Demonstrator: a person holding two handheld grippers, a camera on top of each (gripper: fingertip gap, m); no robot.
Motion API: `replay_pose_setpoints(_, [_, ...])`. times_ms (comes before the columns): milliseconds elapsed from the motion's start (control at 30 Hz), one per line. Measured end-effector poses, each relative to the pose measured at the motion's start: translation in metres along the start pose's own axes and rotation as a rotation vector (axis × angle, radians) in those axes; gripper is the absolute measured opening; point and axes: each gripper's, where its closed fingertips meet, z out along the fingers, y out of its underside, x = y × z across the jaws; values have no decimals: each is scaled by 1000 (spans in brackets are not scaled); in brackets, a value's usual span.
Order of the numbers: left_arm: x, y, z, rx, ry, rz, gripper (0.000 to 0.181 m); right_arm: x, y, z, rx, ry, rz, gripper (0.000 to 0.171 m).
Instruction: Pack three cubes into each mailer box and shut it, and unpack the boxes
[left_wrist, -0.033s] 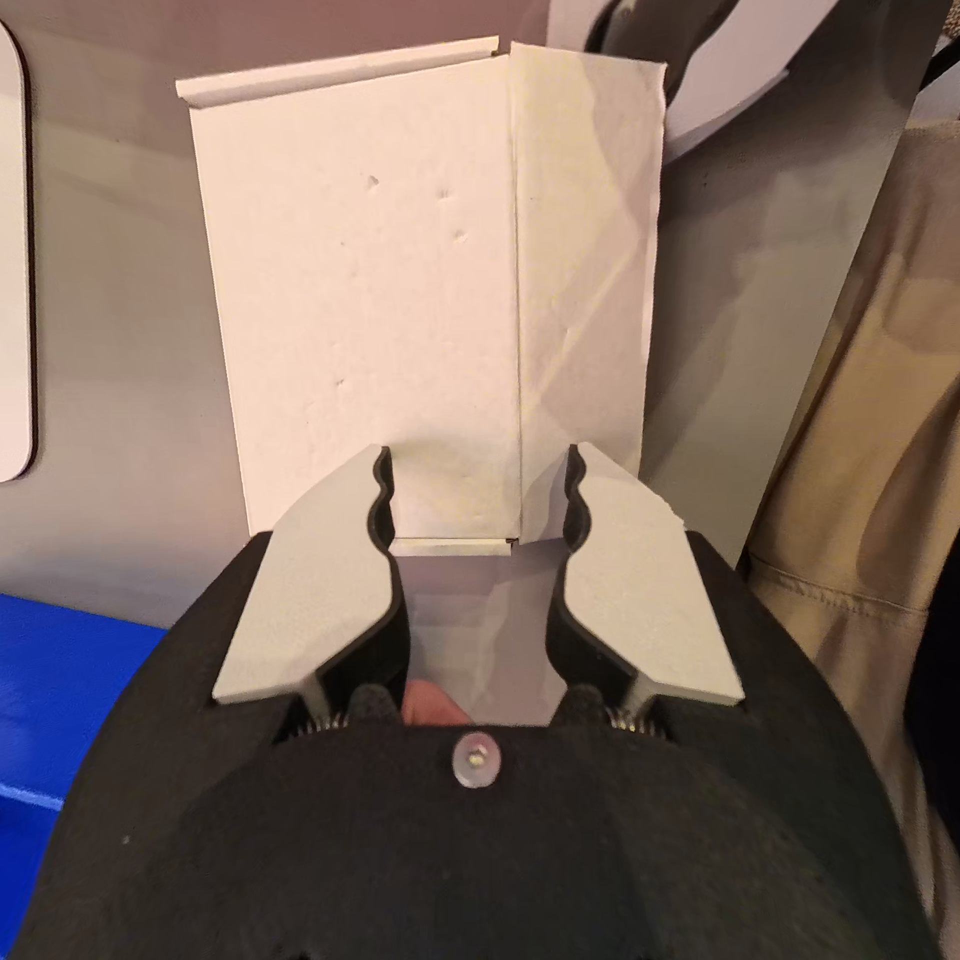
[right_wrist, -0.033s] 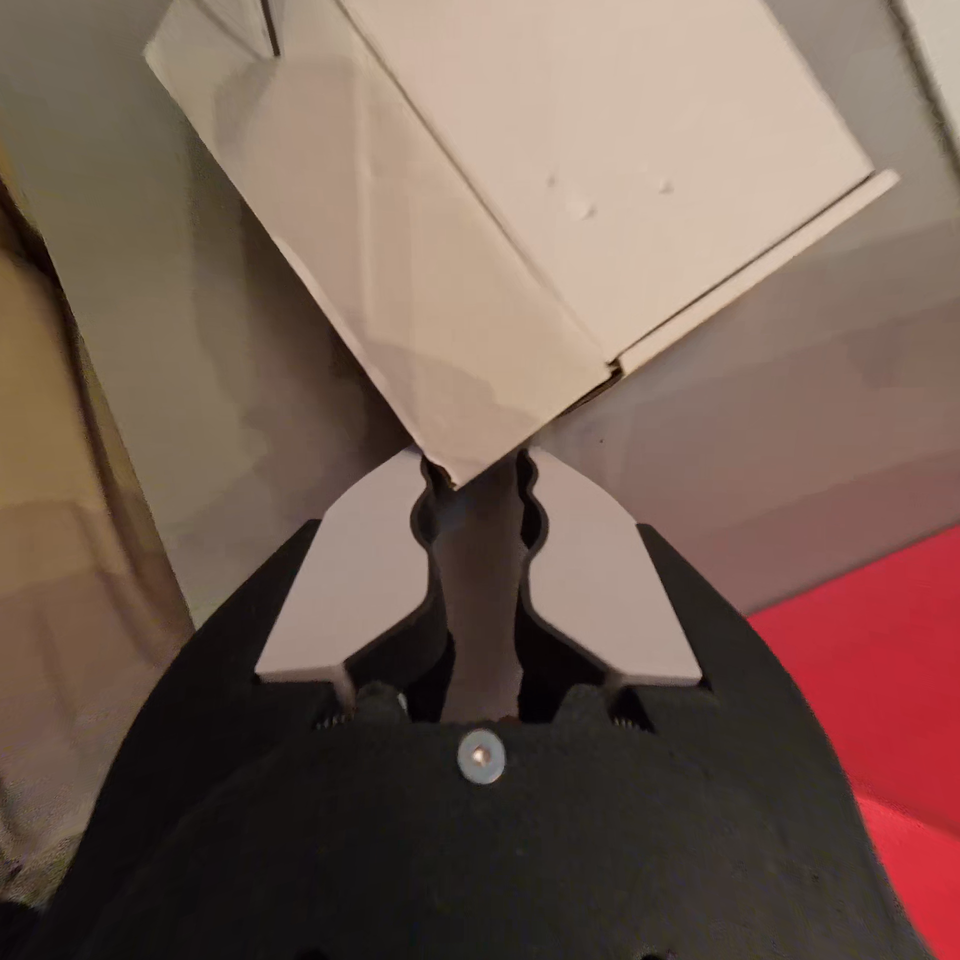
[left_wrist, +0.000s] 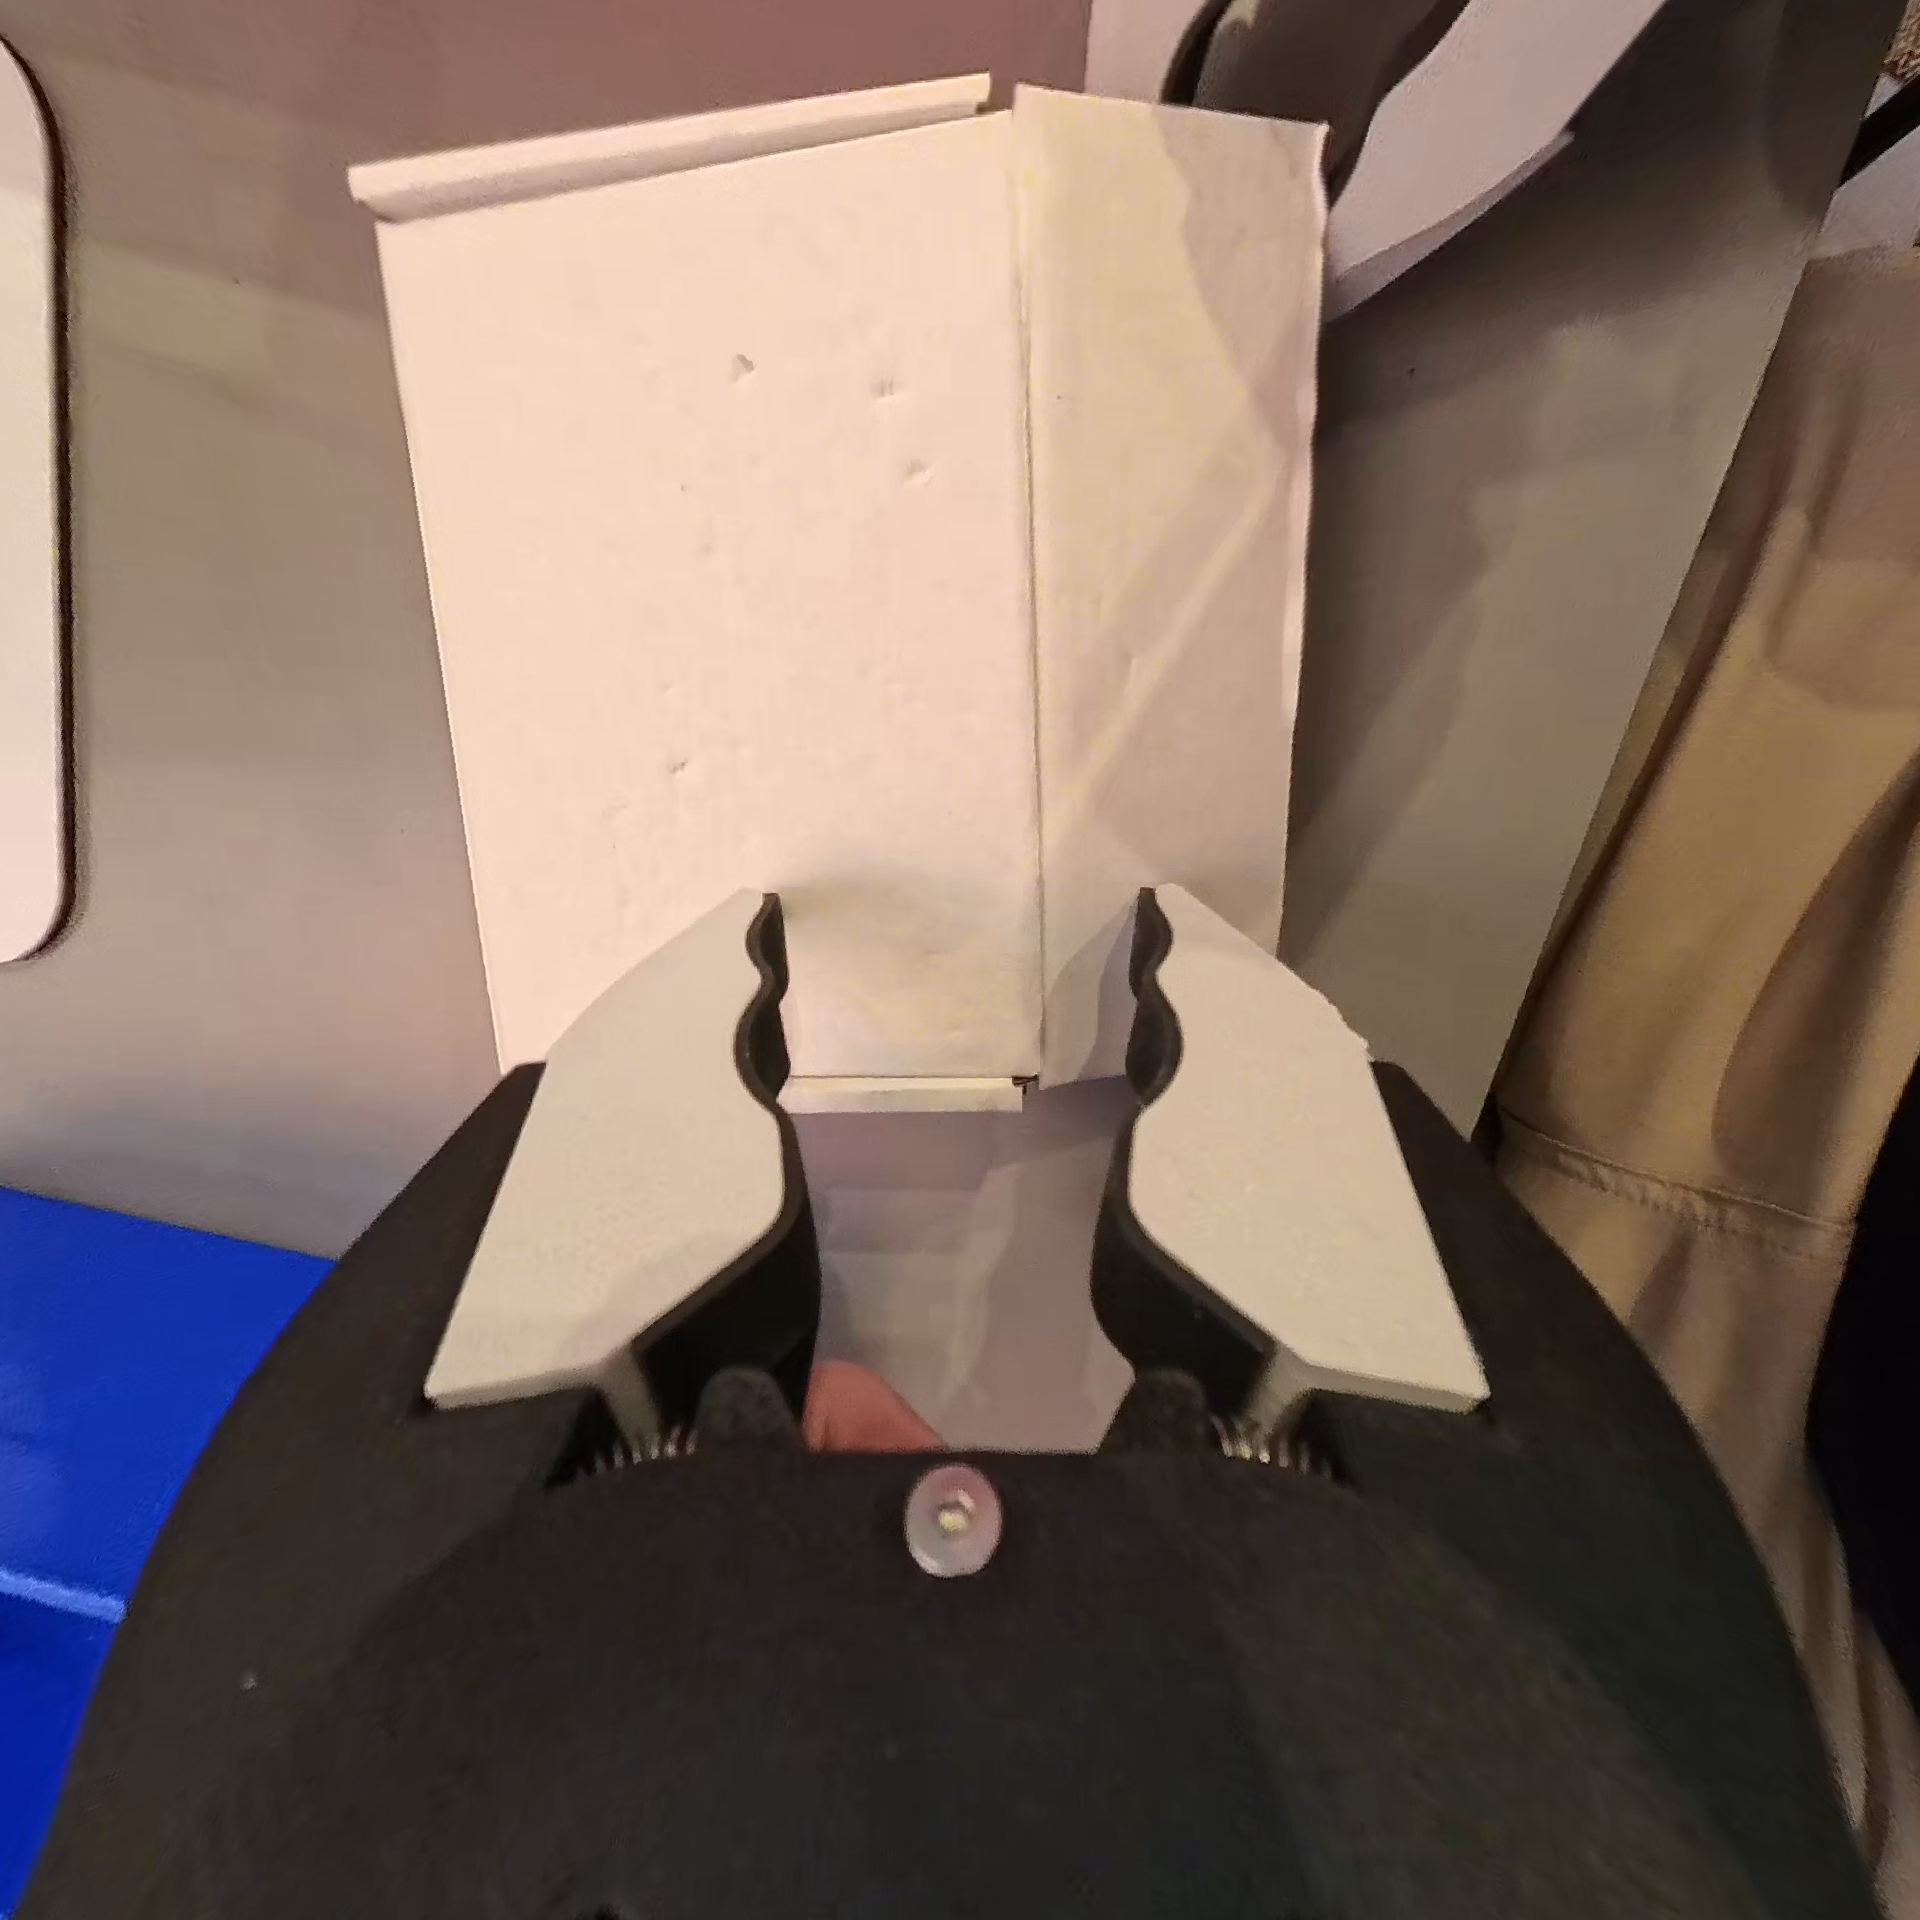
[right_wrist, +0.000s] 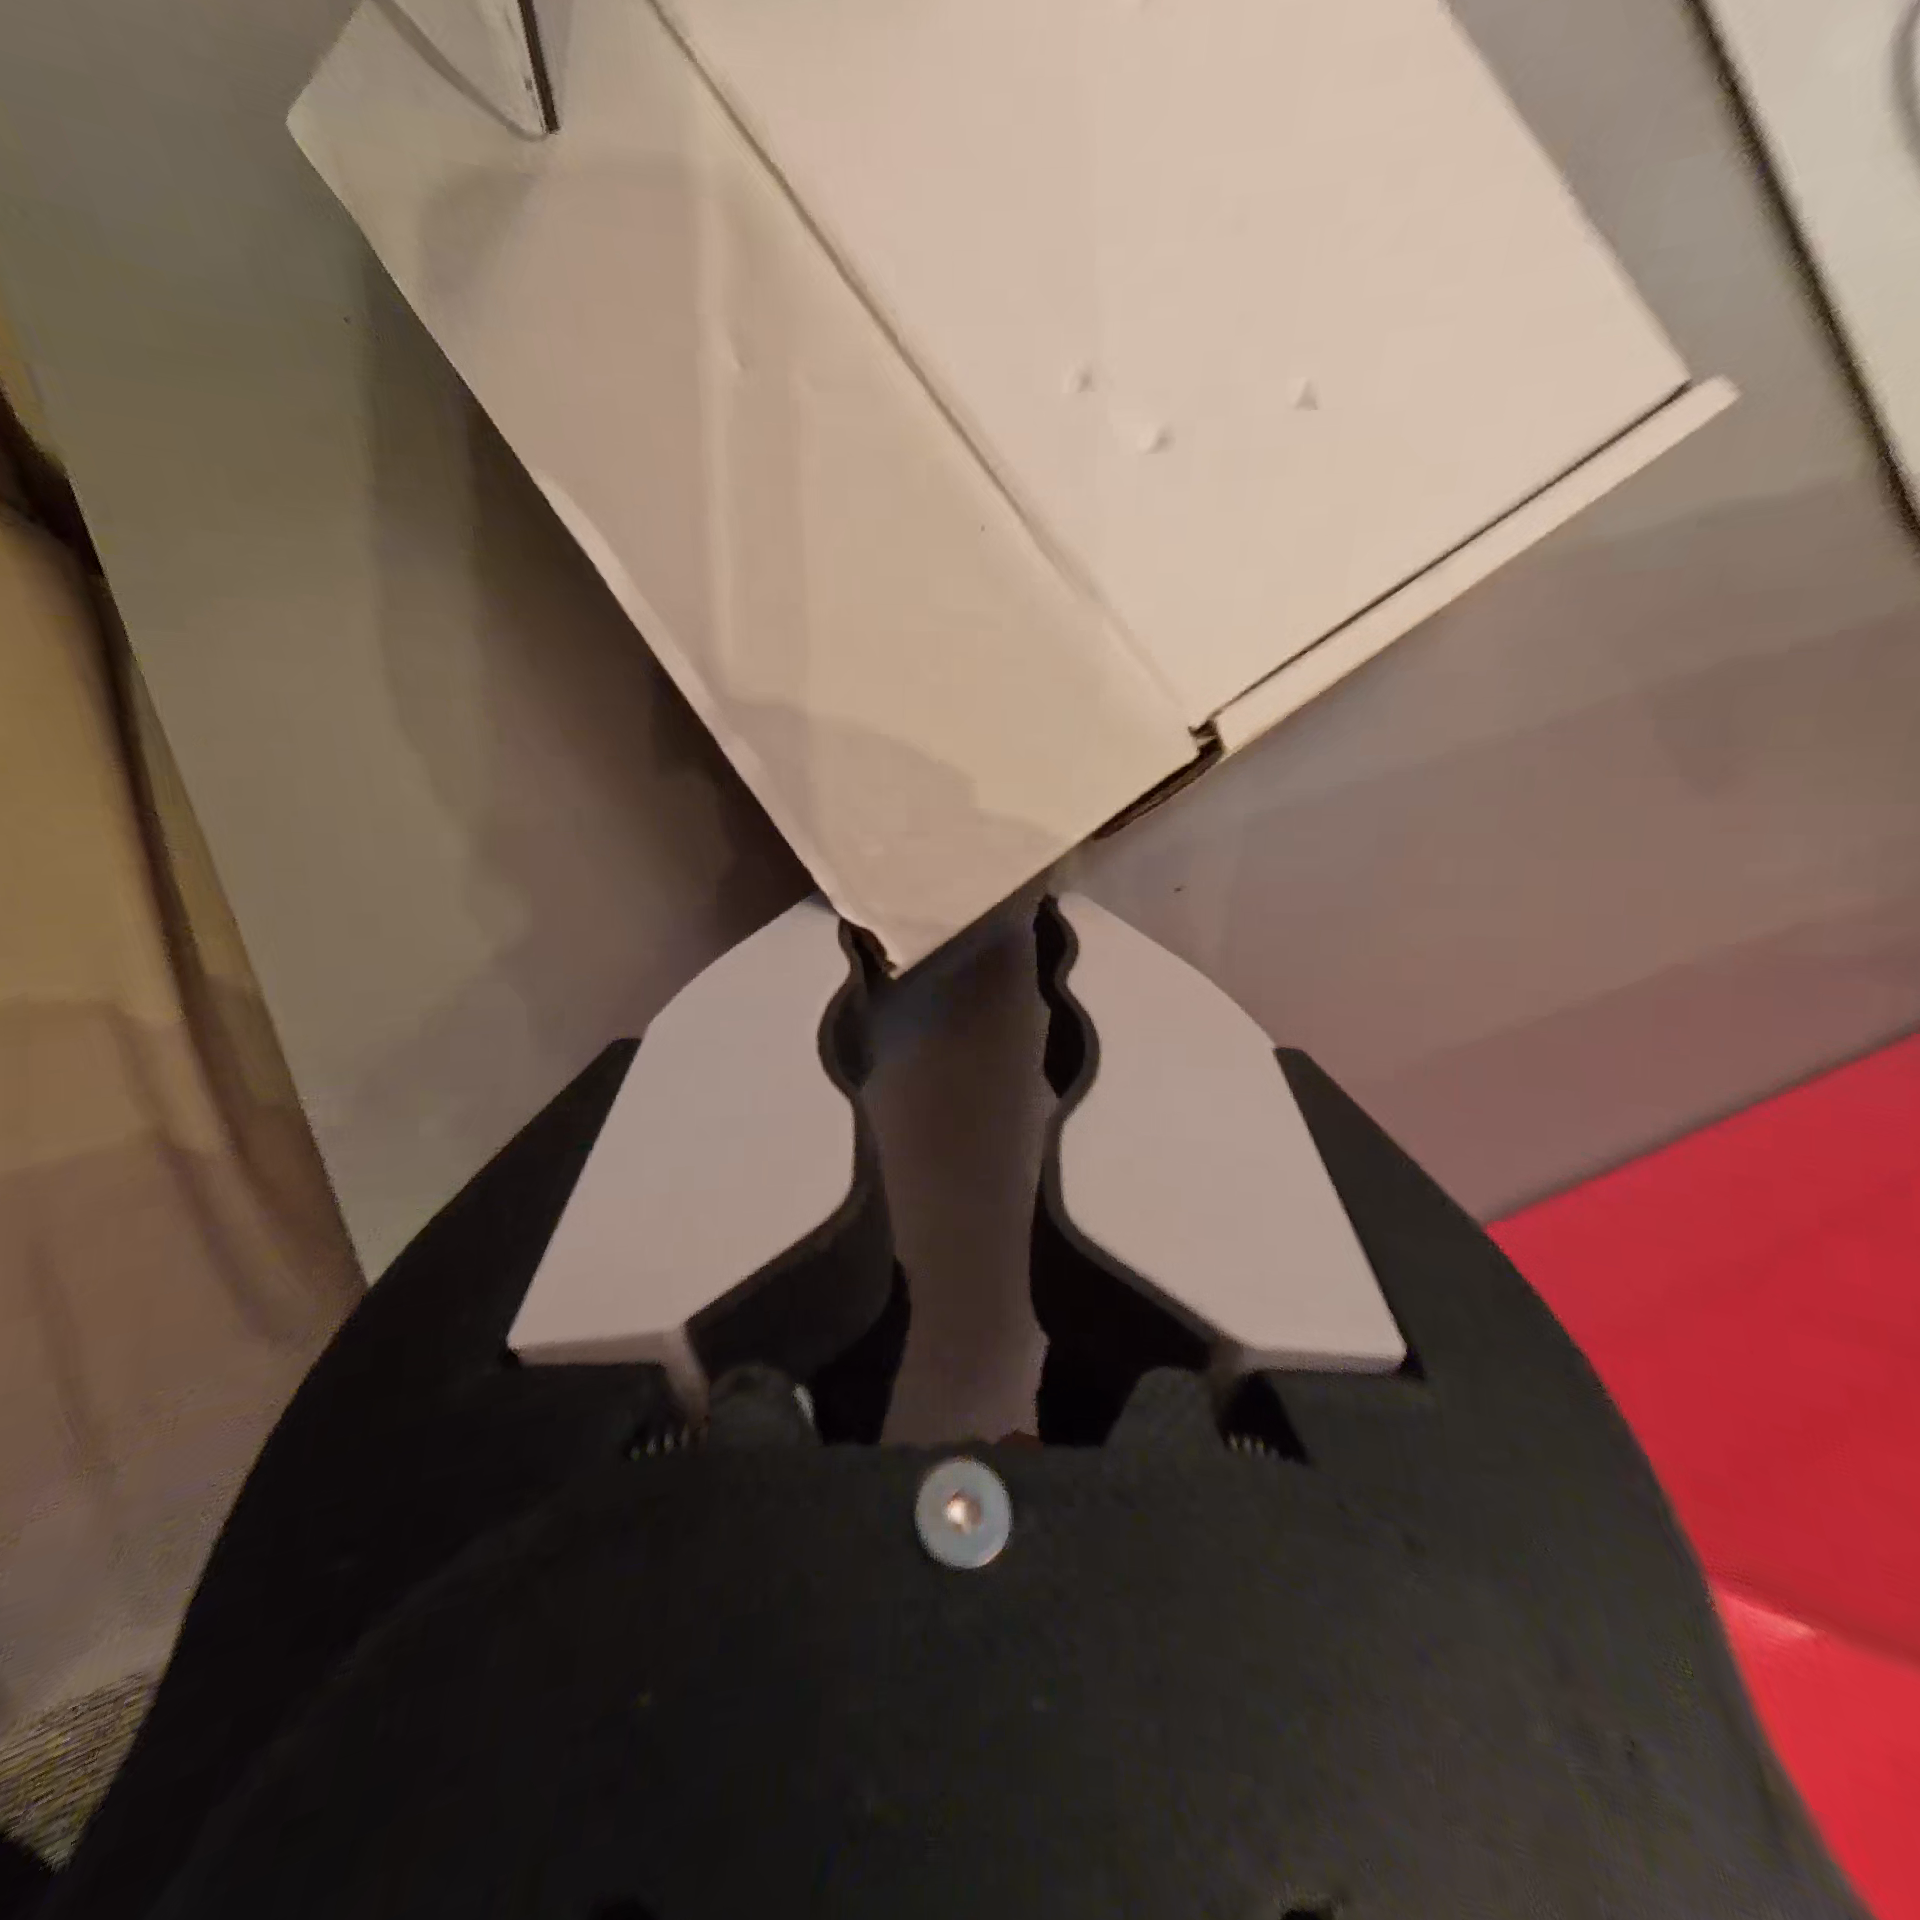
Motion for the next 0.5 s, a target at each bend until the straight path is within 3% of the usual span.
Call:
replay_pose_setpoints(100, [0,0,0,7,-2,-2,64,-1,-2,5,44,57,-154,13])
replay_pose_setpoints(233, [0,1,0,13,0,-2,63,6,-3,1,46,210,-298,9])
replay_pose_setpoints(500, [0,0,0,12,4,-12,63,14,-1,-2,39,398,-386,5])
